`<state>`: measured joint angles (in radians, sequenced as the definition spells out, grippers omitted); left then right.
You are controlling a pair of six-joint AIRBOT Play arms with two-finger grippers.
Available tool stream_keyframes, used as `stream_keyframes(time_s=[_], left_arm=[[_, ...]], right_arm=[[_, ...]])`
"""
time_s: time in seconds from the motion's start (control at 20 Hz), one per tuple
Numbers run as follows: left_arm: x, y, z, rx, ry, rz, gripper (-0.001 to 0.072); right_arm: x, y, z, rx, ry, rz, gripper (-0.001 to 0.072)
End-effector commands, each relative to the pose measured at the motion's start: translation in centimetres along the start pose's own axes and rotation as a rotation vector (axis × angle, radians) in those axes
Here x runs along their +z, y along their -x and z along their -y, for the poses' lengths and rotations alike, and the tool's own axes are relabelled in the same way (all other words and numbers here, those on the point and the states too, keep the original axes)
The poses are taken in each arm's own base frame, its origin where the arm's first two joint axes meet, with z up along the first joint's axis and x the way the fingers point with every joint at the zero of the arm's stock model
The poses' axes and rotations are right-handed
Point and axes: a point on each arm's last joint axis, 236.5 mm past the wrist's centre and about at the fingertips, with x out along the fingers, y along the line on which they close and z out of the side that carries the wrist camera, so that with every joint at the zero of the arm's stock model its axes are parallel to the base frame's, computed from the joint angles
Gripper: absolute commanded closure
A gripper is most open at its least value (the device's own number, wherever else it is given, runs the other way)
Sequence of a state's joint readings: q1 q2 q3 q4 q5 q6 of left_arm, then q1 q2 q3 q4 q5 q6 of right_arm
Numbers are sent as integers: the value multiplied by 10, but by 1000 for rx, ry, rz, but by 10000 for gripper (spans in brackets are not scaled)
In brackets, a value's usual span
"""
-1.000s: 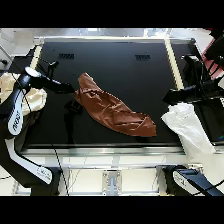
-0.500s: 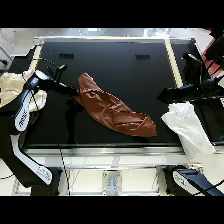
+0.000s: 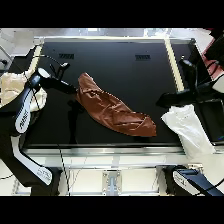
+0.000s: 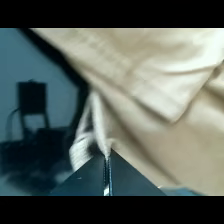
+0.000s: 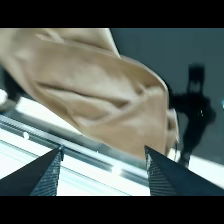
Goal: Fold the shirts.
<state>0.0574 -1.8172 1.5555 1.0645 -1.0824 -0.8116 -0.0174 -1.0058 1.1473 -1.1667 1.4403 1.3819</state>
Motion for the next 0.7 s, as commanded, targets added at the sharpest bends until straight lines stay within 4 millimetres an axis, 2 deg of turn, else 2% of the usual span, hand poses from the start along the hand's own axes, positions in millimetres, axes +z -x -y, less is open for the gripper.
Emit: stream_keyframes(time_s=[0.0, 0.1, 0.2, 0.4, 0.5, 0.65], left_arm=[[-10, 28, -11, 81, -4, -57, 693], [-14, 36, -3, 61, 10, -80, 693], [-21, 39, 4, 38, 35, -109, 693], [-25, 39, 9, 26, 101, -128, 694], [-25, 39, 9, 27, 121, -129, 693], [-25, 39, 9, 27, 121, -128, 693]], right_arm=[[-21, -52, 33, -55, -78, -29, 165], [-23, -88, 57, -90, -115, -11, 165], [-26, -119, 72, -97, -129, -57, 164], [-38, -177, 75, -28, -115, -212, 164], [-33, -191, 76, -20, -93, -237, 164], [-12, -197, 76, -22, -59, -203, 164]])
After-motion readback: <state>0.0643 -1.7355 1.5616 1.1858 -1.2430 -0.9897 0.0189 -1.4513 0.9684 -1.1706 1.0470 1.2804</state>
